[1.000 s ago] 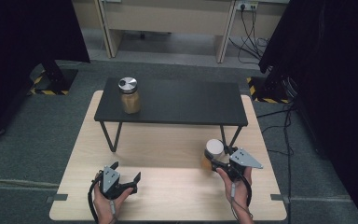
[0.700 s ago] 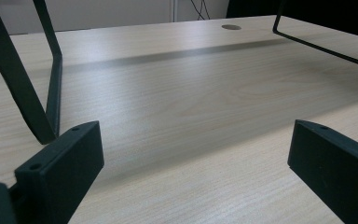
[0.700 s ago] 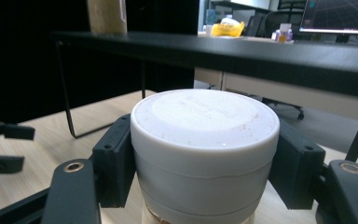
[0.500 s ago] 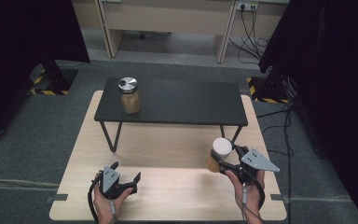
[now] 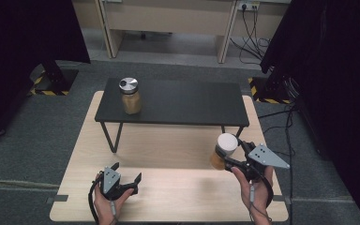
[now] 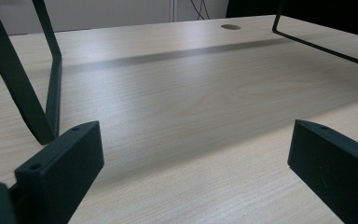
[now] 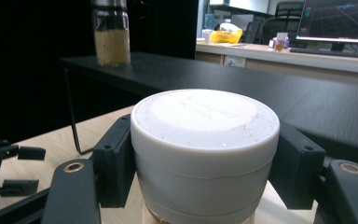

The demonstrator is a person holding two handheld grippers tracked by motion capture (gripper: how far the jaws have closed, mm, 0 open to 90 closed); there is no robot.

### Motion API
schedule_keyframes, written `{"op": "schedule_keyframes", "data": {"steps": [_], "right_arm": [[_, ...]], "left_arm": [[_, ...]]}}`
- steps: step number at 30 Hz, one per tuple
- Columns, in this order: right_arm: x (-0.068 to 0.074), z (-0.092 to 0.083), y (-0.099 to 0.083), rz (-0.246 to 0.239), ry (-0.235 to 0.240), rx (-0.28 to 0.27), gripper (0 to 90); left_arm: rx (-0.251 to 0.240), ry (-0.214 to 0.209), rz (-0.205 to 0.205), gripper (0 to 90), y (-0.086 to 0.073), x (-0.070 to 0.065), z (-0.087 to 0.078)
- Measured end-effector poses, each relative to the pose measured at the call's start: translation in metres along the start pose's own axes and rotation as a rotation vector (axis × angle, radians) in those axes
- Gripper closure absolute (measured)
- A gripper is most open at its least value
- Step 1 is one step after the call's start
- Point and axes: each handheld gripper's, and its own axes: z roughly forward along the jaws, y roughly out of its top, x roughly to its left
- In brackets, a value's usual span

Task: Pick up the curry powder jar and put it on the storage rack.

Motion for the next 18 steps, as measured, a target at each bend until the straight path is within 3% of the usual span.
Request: {"op": "schedule_keyframes", "data": {"steps": [11,18], "right_arm": [[-0.008,0.003,0.041,-0.040,0.000,-0.042,34.0],[-0.010,0.007,0.053,-0.039,0.009,-0.039,34.0]], "left_arm": [[0.001,-0.001,-0.002,2.6,0.000,0.001,0.000],[0.001,-0.003,-0.005,2.6,0.000,0.001,0.000]]}}
